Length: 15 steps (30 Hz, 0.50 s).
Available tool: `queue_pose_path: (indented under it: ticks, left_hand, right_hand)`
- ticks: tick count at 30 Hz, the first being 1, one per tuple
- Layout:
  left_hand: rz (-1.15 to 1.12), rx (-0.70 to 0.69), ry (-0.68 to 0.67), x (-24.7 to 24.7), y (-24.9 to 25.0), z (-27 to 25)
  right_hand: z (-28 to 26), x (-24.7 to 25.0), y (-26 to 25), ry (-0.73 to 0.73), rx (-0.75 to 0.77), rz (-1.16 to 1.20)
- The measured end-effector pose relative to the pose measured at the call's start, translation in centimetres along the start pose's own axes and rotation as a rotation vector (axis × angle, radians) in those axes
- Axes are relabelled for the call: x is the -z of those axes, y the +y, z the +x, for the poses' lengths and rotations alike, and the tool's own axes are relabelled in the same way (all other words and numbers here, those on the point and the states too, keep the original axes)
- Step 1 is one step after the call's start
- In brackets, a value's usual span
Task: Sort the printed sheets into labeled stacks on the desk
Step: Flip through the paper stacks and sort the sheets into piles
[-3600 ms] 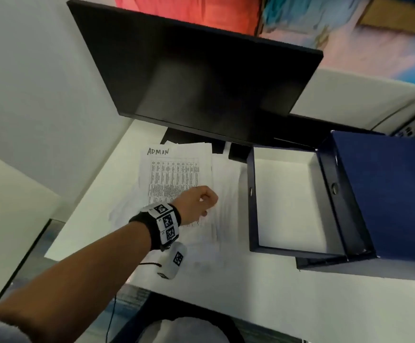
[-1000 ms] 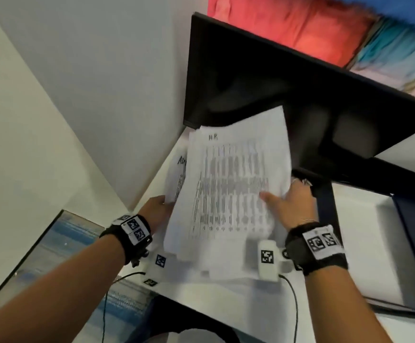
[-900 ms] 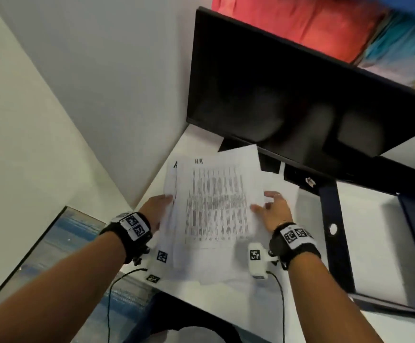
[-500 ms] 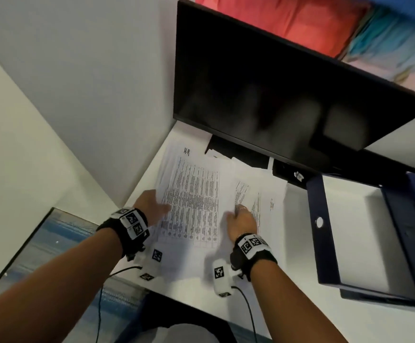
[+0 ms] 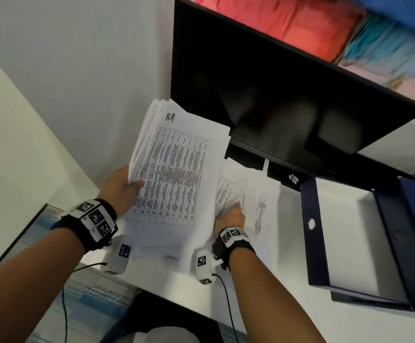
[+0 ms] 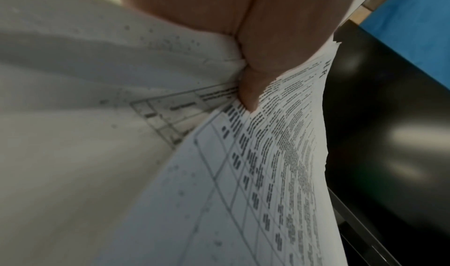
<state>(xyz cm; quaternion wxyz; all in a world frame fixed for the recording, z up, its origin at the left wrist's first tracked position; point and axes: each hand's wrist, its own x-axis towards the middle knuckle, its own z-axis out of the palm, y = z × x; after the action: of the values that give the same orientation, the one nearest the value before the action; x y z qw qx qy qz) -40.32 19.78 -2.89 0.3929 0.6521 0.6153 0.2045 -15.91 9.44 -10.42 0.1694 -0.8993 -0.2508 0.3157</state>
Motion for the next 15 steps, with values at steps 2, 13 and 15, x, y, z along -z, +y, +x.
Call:
queue_pose_path:
  ticks: [2, 13, 15]
  left_hand:
    - [-0.003, 0.006, -0.008, 0.2, 0.0, 0.0]
    - [-0.093, 0.089, -0.01, 1.0, 0.1, -0.2]
    - [-0.102, 0.113, 0.004, 1.1, 0.1, -0.2]
  right_hand:
    - [0.0, 1.4, 0.7, 0.025, -0.013, 0.019]
    - [0.5, 2.5, 2.9, 0.064, -0.149, 0.042]
    - [0.1, 3.1, 2.6, 0.092, -0.117, 0.093]
